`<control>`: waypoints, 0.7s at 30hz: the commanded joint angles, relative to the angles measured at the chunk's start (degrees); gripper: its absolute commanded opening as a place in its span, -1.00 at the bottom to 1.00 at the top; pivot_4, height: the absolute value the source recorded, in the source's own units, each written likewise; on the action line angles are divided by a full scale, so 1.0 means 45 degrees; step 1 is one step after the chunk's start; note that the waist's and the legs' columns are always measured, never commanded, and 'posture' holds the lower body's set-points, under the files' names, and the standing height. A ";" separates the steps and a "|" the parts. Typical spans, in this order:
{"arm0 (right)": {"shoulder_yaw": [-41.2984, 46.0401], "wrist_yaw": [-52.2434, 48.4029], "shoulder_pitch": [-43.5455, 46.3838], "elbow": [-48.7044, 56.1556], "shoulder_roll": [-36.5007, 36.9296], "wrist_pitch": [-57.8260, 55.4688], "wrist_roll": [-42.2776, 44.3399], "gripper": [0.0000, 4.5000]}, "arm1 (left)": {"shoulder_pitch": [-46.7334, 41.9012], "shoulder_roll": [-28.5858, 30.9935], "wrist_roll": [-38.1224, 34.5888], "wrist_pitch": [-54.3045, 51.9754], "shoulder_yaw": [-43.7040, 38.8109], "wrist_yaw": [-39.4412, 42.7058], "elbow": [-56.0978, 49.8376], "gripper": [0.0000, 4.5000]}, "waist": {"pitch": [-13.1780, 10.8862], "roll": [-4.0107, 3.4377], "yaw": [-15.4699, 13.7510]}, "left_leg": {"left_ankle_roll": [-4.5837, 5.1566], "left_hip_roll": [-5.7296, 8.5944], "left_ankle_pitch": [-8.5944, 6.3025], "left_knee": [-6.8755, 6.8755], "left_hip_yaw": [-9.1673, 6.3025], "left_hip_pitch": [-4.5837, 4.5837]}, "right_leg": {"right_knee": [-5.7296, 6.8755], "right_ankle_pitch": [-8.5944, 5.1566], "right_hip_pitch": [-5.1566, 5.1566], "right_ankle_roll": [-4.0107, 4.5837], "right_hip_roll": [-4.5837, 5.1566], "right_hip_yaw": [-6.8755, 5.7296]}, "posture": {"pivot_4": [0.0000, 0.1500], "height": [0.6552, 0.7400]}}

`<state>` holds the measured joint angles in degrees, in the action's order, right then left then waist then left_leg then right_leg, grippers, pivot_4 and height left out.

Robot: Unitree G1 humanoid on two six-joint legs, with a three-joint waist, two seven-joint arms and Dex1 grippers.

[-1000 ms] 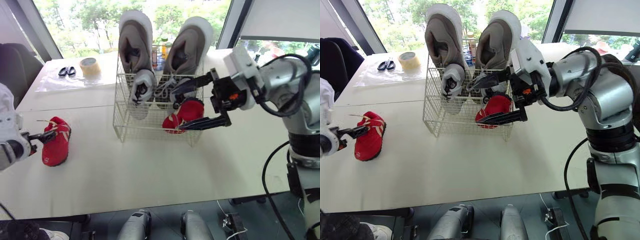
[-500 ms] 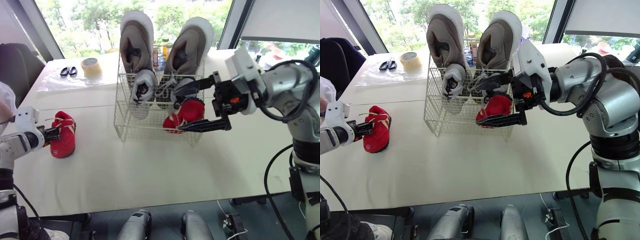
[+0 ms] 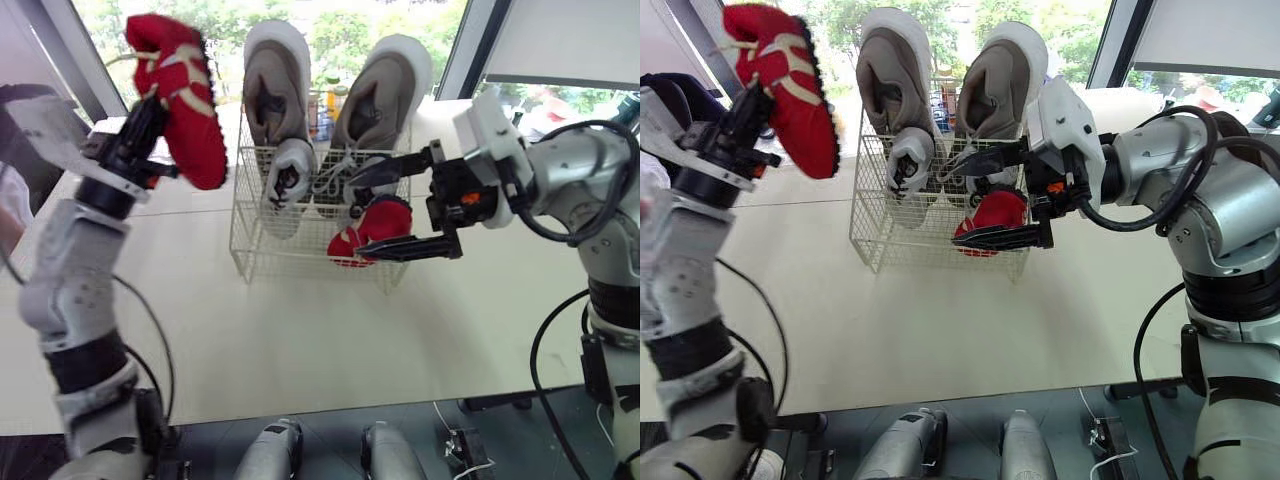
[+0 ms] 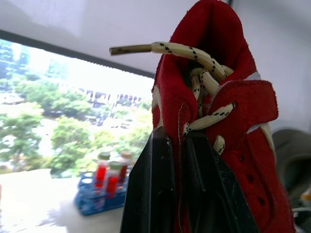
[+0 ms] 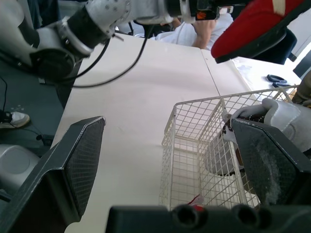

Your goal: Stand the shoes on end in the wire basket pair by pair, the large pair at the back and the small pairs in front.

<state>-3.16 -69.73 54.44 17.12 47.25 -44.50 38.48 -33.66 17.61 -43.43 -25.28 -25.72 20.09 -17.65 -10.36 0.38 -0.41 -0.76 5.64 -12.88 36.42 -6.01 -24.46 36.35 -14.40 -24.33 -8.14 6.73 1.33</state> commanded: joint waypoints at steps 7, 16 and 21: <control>0.0222 0.0091 0.0357 0.0143 0.0126 0.0082 0.0020 1.00 | 0.1820 -0.2112 0.3732 0.5855 0.3248 0.1141 -0.0362 -0.99 | -0.0004 0.0008 -0.0060 | 0.0011 -0.0004 -0.0005 0.0016 0.0015 -0.0002 | 0.0001 0.0000 0.0007 0.0002 -0.0012 0.0002 | 1.00 1.00; 0.0348 0.0162 0.0417 0.0322 0.0486 -0.0187 0.0104 1.00 | 0.2156 -0.3448 0.5825 1.2121 0.4044 0.2072 0.4408 -0.99 | -0.0004 0.0008 -0.0091 | 0.0148 -0.0001 -0.0089 0.0121 0.0015 -0.0006 | -0.0001 0.0002 0.0056 -0.0001 -0.0010 -0.0010 | 1.00 1.00; 0.0423 0.0219 0.0414 0.0441 0.0618 -0.0341 0.0179 1.00 | 0.2210 -0.3815 0.6064 1.4185 0.4101 0.2170 0.6654 -0.99 | 0.0001 0.0005 -0.0106 | 0.0154 0.0001 -0.0094 0.0137 0.0015 -0.0005 | -0.0001 0.0003 0.0067 -0.0004 -0.0006 -0.0012 | 1.00 1.00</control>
<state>-3.22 -68.94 54.60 17.54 49.06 -45.96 38.56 -24.31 0.71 -16.89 36.28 -7.45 29.93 9.06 -10.35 0.40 -0.89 -0.07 5.64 -13.30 37.05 -5.94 -24.48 36.34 -14.37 -24.01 -8.18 6.70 1.27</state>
